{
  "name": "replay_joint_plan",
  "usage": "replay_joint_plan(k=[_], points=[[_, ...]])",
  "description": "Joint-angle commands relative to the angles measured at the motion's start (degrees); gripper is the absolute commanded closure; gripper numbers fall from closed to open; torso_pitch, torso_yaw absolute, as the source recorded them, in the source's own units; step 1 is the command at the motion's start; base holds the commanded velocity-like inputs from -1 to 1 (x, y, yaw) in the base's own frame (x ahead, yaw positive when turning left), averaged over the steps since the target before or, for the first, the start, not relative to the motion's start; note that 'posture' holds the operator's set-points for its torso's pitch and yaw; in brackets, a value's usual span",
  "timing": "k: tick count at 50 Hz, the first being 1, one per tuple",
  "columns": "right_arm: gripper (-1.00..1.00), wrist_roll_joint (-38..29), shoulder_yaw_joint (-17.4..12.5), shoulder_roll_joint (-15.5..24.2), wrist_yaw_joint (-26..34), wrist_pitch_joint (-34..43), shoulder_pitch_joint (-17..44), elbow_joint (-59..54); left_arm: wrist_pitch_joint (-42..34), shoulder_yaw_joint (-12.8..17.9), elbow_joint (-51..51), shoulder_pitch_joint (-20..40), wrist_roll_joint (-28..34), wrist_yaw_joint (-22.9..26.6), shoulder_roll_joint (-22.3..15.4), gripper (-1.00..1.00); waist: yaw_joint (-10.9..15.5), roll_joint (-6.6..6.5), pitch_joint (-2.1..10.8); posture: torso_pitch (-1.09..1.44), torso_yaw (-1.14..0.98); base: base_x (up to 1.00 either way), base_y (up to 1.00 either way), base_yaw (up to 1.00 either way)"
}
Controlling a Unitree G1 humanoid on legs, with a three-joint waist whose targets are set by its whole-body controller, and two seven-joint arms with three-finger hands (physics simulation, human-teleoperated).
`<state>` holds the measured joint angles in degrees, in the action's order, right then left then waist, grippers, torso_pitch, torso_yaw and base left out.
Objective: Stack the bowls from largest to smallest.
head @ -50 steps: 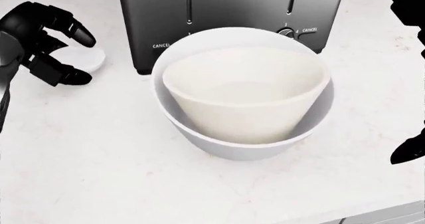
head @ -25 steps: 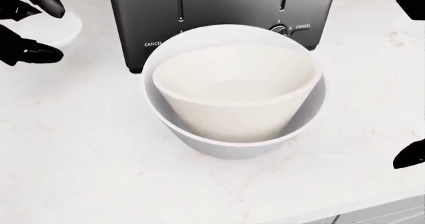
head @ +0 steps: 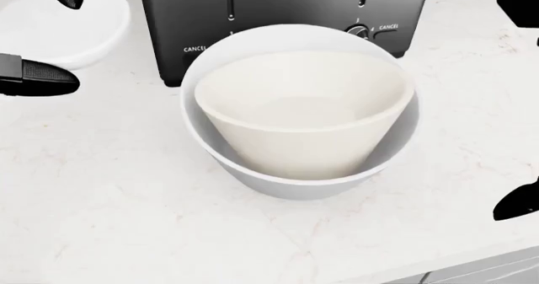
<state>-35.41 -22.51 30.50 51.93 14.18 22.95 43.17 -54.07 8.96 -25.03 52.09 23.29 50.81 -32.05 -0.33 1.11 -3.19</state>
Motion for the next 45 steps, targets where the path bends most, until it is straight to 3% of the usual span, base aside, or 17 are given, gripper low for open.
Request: replay_joint_plan(k=[1,12,26,34,45], points=[[-1.00,0.05,-1.31,0.77,-1.26,-0.59,0.81,0.97,-1.51,0.07,-2.43,2.69,1.38,0.63,-0.19,0.52,-0.08,-0.08,1.34,0.00,0.00,0.00,0.00,0.00],[-1.00,1.34,-2.74,1.30,-1.73,-0.90,-0.15,0.87,-7.08,-5.88,-5.02,9.41,8.96,6.72,5.08,0.54,0.25,0.60,1.02,0.00,0.00,0.00,0.00,0.00],[-1.00,2.71,-4.36,0.94,-3.24,-2.44,-2.36,0.11,-4.47,-11.89,-2.53,13.45,22.60,12.74,18.39,0.56,0.50,1.77,0.89,0.00,0.00,0.00,0.00,0.00],[-1.00,3.74,-5.77,0.89,-3.54,-2.71,-3.93,0.70,-0.79,-12.51,2.24,13.99,25.79,11.07,25.97,0.58,0.65,2.35,1.02,0.00,0.00,0.00,0.00,0.00],[-1.00,4.23,-6.81,0.62,-4.25,-4.00,-5.25,0.10,4.48,-14.24,9.02,12.61,25.63,6.94,31.10,0.58,0.73,2.81,1.10,0.00,0.00,0.00,0.00,0.00]])
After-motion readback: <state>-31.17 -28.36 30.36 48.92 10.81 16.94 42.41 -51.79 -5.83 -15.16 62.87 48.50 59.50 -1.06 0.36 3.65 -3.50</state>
